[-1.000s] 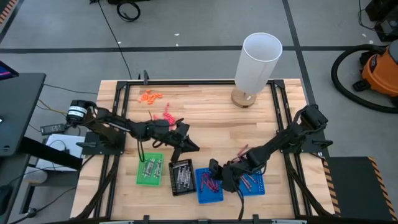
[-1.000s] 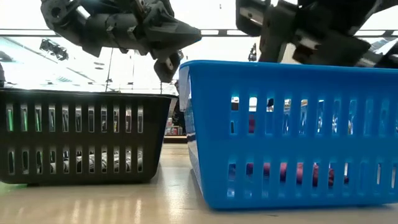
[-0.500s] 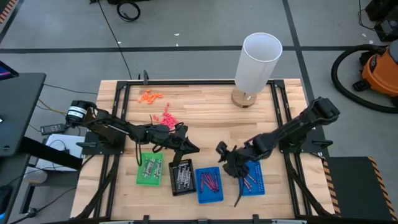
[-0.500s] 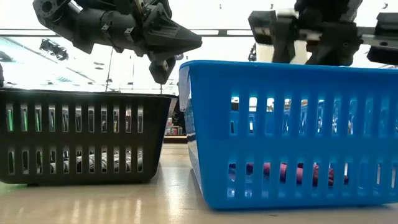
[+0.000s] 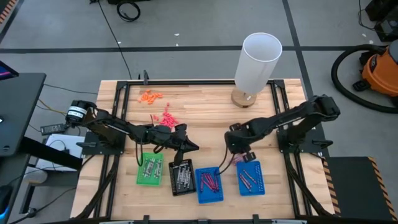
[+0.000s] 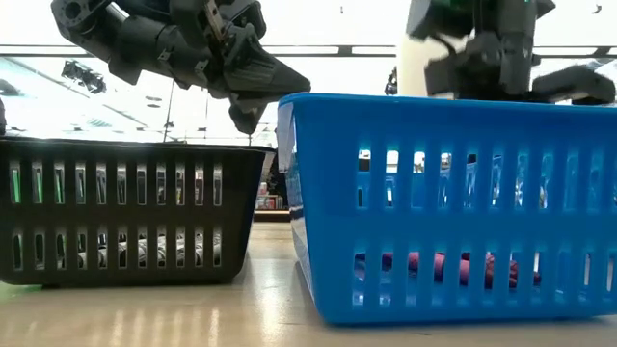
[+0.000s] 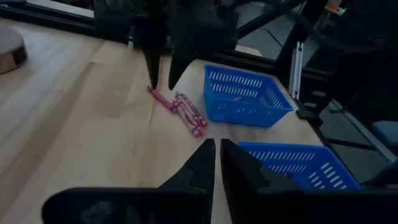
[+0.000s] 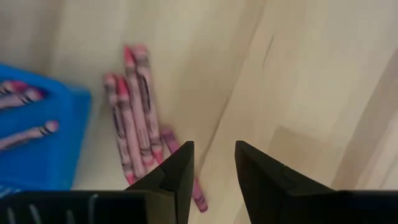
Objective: Sort crayons
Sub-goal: Put the red crayon into the left blue bin
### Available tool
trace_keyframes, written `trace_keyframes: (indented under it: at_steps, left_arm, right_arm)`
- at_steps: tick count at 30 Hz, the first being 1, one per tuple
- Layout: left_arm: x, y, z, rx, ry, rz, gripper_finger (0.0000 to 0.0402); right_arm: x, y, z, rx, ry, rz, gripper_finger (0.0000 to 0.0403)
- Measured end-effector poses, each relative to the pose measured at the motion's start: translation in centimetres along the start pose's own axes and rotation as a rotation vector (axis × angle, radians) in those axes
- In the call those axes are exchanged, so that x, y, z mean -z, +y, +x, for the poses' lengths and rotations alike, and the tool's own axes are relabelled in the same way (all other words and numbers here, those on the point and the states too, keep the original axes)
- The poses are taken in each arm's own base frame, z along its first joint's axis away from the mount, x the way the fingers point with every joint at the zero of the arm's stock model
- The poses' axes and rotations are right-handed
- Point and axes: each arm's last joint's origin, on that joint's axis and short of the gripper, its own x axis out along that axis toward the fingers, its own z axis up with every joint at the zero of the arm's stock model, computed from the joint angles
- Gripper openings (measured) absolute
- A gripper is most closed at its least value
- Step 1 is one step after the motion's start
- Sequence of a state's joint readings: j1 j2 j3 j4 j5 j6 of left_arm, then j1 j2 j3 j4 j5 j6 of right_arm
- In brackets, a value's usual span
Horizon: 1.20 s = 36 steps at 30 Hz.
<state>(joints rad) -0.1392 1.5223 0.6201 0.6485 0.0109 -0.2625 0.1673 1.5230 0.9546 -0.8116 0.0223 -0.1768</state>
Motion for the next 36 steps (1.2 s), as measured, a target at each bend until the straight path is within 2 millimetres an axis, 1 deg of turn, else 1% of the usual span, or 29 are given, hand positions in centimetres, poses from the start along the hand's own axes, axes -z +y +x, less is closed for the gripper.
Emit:
trace_keyframes:
  at_steps: [4,12,16,22,26,31,34,36]
  left_arm:
    - [0.0,0.1,0.0,-0.003,0.002,0.015,0.0034]
    - [0.1,0.1,0.0,-0.007,0.016,0.022,0.0034]
    - [0.1,0.1,0.0,-0.007,0.016,0.022,0.0034]
    - [0.2,0.1,0.0,-0.007,0.017,0.022,0.0034]
    - [0.1,0.1,0.0,-0.007,0.016,0.022,0.0034]
    - [0.2,0.1,0.0,-0.007,0.017,0.022,0.0034]
    - [0.2,0.1,0.0,-0.007,0.016,0.022,0.0034]
    - [0.2,0.1,0.0,-0.008,0.017,0.022,0.0034]
  right_arm:
    - [0.8,-0.2,1.4,-0.004,0.069,-0.026,0.0125]
    - [2.1,0.3,2.7,-0.02,0.124,-0.059,0.0125]
    - [3.2,0.6,3.6,-0.04,0.157,-0.062,0.0125]
    - [4.2,0.9,4.7,-0.05,0.158,-0.061,0.0119]
    - [4.4,0.9,4.9,-0.049,0.146,-0.07,0.0098]
    - [4.3,0.7,4.8,-0.032,0.146,-0.085,0.0045]
    - [3.9,0.6,4.6,-0.003,0.138,-0.094,0.0021]
    - [3.2,0.3,4.3,0.045,0.113,-0.094,0.0016]
